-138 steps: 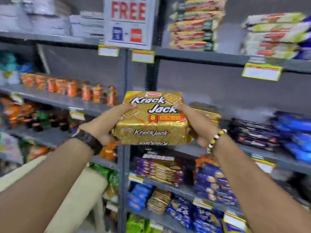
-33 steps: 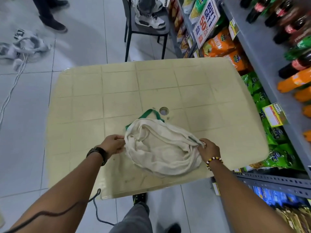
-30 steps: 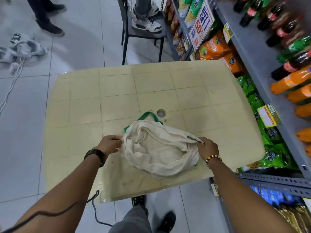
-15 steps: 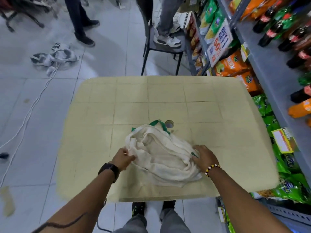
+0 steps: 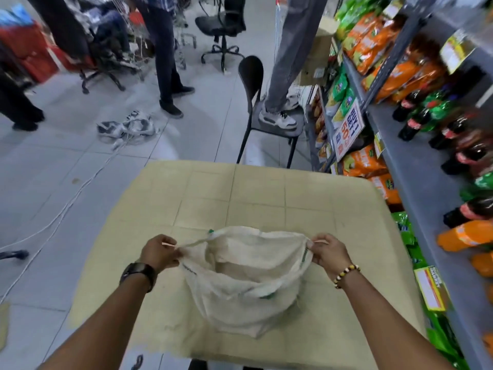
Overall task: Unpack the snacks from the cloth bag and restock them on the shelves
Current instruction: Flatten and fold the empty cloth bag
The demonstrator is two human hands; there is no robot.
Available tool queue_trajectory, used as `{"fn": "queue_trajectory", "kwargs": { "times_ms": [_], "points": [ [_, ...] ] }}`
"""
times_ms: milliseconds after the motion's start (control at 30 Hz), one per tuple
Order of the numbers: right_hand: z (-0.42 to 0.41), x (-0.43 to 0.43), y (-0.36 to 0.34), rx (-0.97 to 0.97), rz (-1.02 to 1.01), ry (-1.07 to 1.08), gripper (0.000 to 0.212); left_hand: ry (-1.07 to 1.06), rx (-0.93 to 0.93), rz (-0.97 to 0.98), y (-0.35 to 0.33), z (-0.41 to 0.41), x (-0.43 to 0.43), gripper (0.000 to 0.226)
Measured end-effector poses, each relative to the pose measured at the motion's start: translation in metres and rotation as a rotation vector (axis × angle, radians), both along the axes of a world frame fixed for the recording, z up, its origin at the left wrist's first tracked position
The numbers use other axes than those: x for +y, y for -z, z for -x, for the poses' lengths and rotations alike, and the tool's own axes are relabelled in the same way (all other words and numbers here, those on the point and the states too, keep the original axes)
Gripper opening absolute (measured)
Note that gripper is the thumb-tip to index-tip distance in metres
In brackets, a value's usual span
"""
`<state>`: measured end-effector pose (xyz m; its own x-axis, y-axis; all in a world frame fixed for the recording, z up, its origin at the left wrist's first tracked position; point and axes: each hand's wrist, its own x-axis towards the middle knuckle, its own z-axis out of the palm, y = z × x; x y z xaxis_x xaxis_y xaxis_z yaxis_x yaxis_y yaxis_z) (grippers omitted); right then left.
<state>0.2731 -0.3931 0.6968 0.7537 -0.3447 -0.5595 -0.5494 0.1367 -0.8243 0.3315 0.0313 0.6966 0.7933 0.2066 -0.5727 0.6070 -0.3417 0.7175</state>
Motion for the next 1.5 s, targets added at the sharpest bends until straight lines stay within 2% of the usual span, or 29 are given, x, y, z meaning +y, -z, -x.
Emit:
{"fn": "queue_trajectory", "kwargs": {
  "times_ms": [100,167,233,300,367,500,600,700,767,867,967,1033,1067,1133,1200,1233,1367,1500],
  "points": [
    [-0.013,-0.014,-0.036,-0.115,-0.056,-0.02,0.033,0.041,-0.157,-0.096,-0.047,-0.016,0.005,0.016],
    [-0.018,-0.019,-0.061,-0.146,0.044,-0.074,0.039,0.156,-0.255,-0.299,-0.076,-0.024,0.006,0.029],
    [-0.029,-0.023,-0.077,-0.136,0.179,-0.121,0.035,0.305,-0.312,-0.552,-0.1,-0.037,0.007,0.036],
    [-0.034,-0.027,-0.098,-0.12,0.416,-0.143,0.022,0.406,-0.355,-0.719,-0.125,-0.048,0.005,0.033],
    [-0.04,-0.029,-0.118,-0.092,0.735,-0.196,0.021,0.475,-0.404,-0.835,-0.148,-0.062,0.0,0.031],
    [-0.05,-0.024,-0.16,-0.078,1.209,-0.457,0.007,0.6,-0.517,-1.016,-0.194,-0.085,-0.011,0.042],
    [-0.059,-0.019,-0.188,0.103,1.487,-0.772,0.033,0.664,-0.571,-1.071,-0.231,-0.096,-0.023,0.062],
    [-0.063,-0.005,-0.213,0.22,1.642,-0.914,0.044,0.714,-0.57,-1.093,-0.266,-0.102,-0.035,0.068],
    [-0.065,-0.004,-0.231,0.197,1.663,-0.962,0.05,0.76,-0.543,-1.116,-0.28,-0.107,-0.043,0.071],
    [-0.07,-0.011,-0.273,0.053,1.563,-0.779,0.052,0.762,-0.515,-1.12,-0.303,-0.11,-0.04,0.071],
    [-0.071,-0.022,-0.306,-0.102,1.42,-0.448,0.034,0.667,-0.529,-1.062,-0.32,-0.114,-0.027,0.046],
    [-0.063,-0.028,-0.31,-0.07,1.321,-0.38,0.027,0.61,-0.503,-1.015,-0.325,-0.112,-0.02,0.028],
    [-0.059,-0.03,-0.309,-0.016,1.295,-0.412,0.026,0.574,-0.49,-0.962,-0.326,-0.111,-0.016,0.025],
    [-0.052,-0.032,-0.304,0.031,1.261,-0.404,0.022,0.469,-0.501,-0.707,-0.321,-0.113,-0.005,0.022],
    [-0.051,-0.034,-0.3,-0.057,1.205,-0.258,0.015,0.35,-0.529,-0.518,-0.313,-0.116,0.002,0.021],
    [-0.051,-0.033,-0.297,-0.083,1.181,-0.203,0.012,0.342,-0.52,-0.496,-0.308,-0.116,0.003,0.023],
    [-0.051,-0.024,-0.262,-0.023,1.082,-0.231,0.017,0.507,-0.436,-0.612,-0.281,-0.117,0.006,0.033],
    [-0.031,-0.014,-0.207,0.029,1.153,-0.253,0.023,0.588,-0.448,-0.695,-0.242,-0.106,0.016,0.035]
  ]
}}
